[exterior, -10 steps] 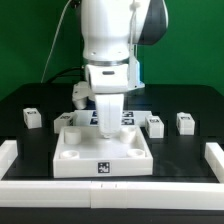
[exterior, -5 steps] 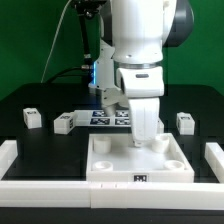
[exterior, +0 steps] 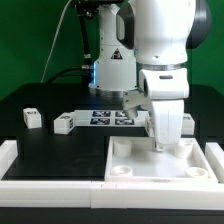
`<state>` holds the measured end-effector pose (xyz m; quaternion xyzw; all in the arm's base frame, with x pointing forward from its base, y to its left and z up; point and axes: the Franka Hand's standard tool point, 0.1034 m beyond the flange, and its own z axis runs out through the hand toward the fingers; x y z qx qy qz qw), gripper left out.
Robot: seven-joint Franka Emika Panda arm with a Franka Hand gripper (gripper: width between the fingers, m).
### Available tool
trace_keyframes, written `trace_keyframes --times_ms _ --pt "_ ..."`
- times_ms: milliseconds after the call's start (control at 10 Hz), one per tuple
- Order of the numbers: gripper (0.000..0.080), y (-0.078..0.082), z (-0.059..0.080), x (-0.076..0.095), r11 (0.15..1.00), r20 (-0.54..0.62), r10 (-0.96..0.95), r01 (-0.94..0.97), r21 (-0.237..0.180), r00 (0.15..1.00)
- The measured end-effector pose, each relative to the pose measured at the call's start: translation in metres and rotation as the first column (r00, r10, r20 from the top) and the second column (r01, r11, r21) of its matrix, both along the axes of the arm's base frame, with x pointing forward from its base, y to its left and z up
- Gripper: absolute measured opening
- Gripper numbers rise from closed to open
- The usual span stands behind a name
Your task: Assemble one leg
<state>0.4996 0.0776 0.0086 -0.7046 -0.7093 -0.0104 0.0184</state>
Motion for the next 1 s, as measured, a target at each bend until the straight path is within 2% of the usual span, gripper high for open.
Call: trace_keyframes --times_ms 400,500,600,800,900,1000 --pt "0.0067 -0.0052 -0.0005 -0.0014 1.000 -0.027 0.013 -0.013 -0.007 1.000" --pt "0.0164 -0.0056 -0.0012 -0.0018 1.000 -0.029 0.012 -0.012 -0.007 1.000" --pt "0.0164 -0.0058 -0.0015 -0.0020 1.000 -0.029 0.012 -0.012 -0.007 1.000" --pt "0.0530 -0.0061 -0.0018 -0.0023 1.000 -0.030 0.011 -0.011 -0.008 0.999" --pt "0.0612 -0.0063 -0.0020 -0.0024 1.000 -0.031 0.011 -0.011 -0.008 0.999" --pt "0.0612 -0.0064 -0.0021 -0.0025 1.000 -0.031 0.011 -0.011 -0.008 0.999"
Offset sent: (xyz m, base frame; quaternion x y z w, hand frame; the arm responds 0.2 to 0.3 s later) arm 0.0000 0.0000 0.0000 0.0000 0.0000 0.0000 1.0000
